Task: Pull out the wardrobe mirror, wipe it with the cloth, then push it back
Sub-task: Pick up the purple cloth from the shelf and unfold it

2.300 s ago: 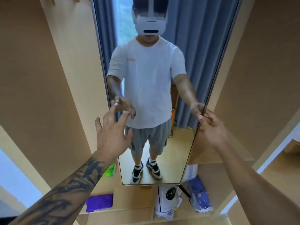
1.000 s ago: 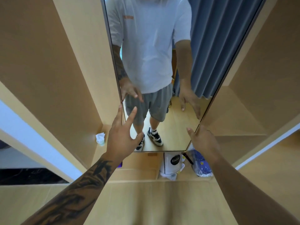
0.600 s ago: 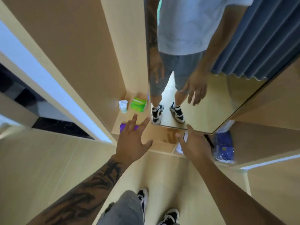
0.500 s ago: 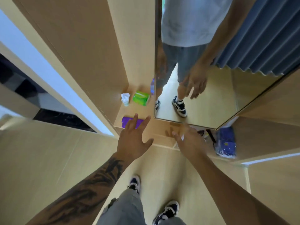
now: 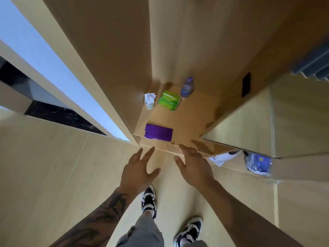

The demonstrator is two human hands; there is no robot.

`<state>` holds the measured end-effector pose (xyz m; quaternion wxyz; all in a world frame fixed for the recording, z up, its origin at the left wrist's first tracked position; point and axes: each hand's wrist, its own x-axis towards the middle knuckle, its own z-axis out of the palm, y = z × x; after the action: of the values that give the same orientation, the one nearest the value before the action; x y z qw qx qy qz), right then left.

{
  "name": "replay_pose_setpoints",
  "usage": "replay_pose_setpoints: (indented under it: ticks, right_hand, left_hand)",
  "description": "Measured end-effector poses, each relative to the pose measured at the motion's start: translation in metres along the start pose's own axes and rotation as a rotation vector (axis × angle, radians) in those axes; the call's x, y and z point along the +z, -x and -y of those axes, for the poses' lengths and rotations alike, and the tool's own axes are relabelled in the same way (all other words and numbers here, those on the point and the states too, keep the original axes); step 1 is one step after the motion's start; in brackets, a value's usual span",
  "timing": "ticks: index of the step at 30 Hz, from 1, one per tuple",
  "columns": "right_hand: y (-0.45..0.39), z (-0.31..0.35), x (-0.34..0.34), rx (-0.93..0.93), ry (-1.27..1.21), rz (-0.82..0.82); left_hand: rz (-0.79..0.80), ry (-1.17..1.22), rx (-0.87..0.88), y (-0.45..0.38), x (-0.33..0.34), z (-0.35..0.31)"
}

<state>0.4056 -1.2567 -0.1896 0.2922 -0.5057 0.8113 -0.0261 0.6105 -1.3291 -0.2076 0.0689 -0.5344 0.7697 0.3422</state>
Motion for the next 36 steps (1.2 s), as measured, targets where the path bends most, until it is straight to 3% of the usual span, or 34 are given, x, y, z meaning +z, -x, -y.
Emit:
replay_pose_setpoints:
  ticks: [3, 6, 14, 18, 23, 31, 36]
  right_hand:
    - [-0.047, 0.016, 0.036, 0.027, 0.007, 0.061]
    - [-0.062, 0.019, 0.035, 0.051, -0.015, 0.037]
    - [-0.138, 0.014, 0.101, 0.132, -0.053, 0.055]
    - [-0.169, 0.005, 0.137, 0.143, -0.074, 0.101]
    - [-0.215, -0.002, 0.183, 0.103, -0.083, 0.053]
    - [-0.294, -0.019, 0.239, 0.000, 0.124, -0.036]
    - [-0.315, -0.031, 0.253, -0.038, 0.244, -0.078]
  left_hand:
    - [0.039, 0.034, -0.033, -0.047, 0.001, 0.040]
    - [-0.015, 0.075, 0.041, -0.063, -0.003, 0.043]
    - [-0.003, 0.098, 0.012, -0.164, 0.047, 0.086]
    - [-0.088, 0.119, -0.045, -0.218, 0.066, 0.099]
    - [-0.169, 0.092, 0.026, -0.279, 0.103, 0.109]
    - [-0.168, -0.112, 0.192, -0.327, 0.155, 0.146]
    - [-0.280, -0.092, 0.216, -0.342, 0.164, 0.154]
